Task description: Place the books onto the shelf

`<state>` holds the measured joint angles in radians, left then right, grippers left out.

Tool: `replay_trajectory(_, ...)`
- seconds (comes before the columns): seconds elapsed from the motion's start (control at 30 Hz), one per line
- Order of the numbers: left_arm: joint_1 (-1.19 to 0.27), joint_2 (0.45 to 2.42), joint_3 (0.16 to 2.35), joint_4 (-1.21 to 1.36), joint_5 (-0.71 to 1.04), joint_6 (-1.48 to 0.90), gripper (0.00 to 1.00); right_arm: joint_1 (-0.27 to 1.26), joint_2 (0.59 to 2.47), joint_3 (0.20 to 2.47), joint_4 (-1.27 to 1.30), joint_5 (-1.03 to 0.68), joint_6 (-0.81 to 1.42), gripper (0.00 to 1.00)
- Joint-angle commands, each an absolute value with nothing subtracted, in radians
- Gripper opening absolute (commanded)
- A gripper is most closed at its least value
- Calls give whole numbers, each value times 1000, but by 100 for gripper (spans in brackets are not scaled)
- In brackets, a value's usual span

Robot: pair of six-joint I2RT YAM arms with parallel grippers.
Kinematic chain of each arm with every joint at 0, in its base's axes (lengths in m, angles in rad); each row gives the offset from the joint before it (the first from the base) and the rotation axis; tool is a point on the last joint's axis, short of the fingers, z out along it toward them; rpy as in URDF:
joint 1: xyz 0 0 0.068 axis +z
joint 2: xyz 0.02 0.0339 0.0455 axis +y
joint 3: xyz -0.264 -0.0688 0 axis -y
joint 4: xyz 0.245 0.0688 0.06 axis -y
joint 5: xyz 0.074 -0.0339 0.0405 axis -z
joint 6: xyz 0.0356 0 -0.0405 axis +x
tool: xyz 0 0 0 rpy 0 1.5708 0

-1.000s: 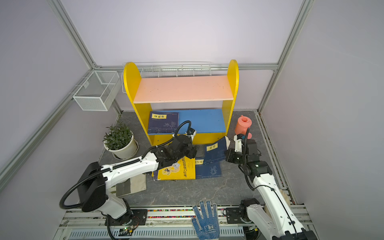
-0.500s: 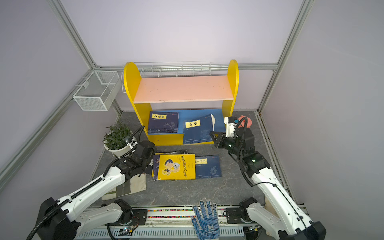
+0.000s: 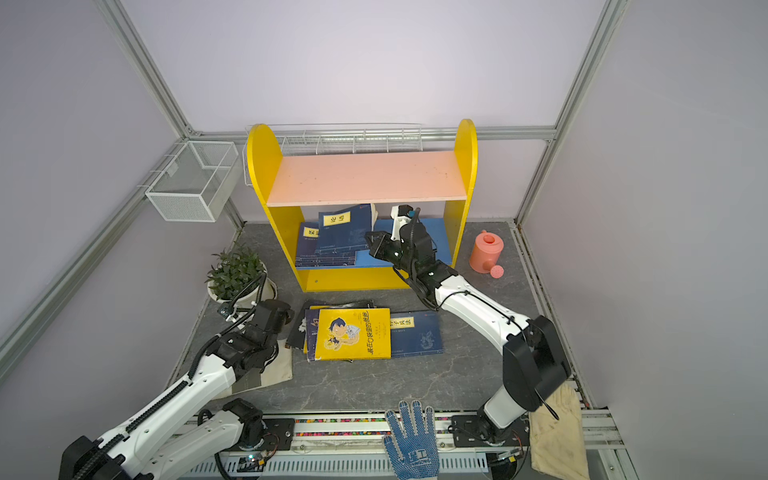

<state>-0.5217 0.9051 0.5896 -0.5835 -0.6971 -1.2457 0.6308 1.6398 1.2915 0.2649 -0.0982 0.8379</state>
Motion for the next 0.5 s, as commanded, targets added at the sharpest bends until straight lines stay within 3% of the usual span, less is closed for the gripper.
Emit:
replay_trajectory(0.0, -515, 890, 575, -634, -710, -1284, 78, 641, 1719, 1380, 398, -129, 916, 7)
replay_trajectory(0.23, -512, 888, 583, -644, -716, -1280, 78, 656, 1906, 1519, 402, -233, 1007, 6)
replay_trajectory(0.47, -512, 890, 589, -654, -716, -1272, 79, 674, 1969, 1540, 386, -241, 1016, 6)
